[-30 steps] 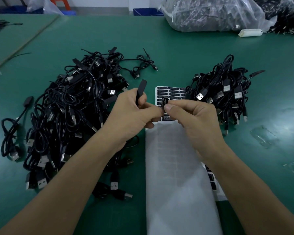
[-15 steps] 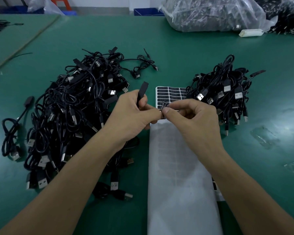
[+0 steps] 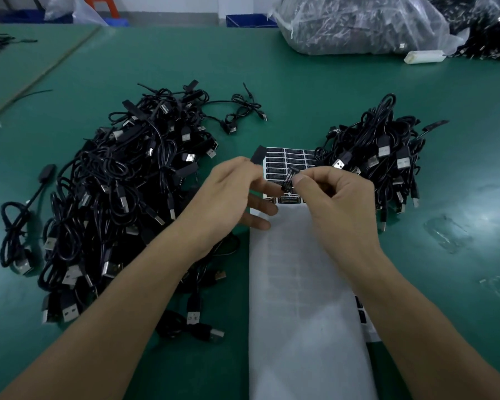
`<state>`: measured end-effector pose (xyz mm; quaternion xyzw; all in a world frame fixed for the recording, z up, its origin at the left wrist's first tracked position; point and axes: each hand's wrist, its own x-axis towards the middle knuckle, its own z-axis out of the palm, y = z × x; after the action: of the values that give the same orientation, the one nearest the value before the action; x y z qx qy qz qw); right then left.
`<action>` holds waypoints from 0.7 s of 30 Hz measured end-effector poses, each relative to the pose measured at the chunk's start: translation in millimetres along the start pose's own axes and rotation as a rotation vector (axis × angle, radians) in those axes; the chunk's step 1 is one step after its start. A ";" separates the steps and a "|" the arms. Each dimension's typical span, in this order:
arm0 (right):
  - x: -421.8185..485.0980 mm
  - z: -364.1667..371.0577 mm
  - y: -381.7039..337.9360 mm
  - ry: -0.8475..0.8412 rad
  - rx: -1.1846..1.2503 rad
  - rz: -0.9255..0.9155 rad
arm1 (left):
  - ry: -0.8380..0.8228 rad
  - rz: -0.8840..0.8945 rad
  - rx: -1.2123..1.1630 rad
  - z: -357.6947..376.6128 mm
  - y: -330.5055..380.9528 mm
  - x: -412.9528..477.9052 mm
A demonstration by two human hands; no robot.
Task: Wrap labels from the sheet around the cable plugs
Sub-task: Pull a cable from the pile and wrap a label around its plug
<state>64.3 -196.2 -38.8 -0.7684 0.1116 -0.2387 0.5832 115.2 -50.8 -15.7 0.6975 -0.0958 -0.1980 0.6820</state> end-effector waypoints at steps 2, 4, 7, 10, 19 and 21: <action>0.4 -0.1 -1.4 0.037 0.042 -0.011 | 0.001 0.001 0.018 -1.3 0.0 0.1; 1.6 -0.3 -3.2 0.065 0.106 -0.014 | 0.004 0.022 0.079 -2.8 -3.3 -0.2; 1.5 -0.5 -6.2 0.009 0.241 -0.013 | -0.003 0.062 0.165 -2.6 -9.2 0.5; -0.1 1.0 -6.1 -0.070 0.309 0.031 | -0.013 0.102 0.182 -2.7 -11.4 1.4; -0.1 2.4 -2.5 -0.065 0.296 0.087 | -0.056 0.134 0.068 -4.7 -10.7 0.2; 0.0 2.4 -1.6 -0.071 0.281 0.078 | -0.088 0.128 0.066 -5.2 -10.5 0.1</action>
<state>65.3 -193.7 -37.8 -0.6824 0.0861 -0.2018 0.6973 116.0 -45.5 -26.1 0.7025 -0.1767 -0.1812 0.6651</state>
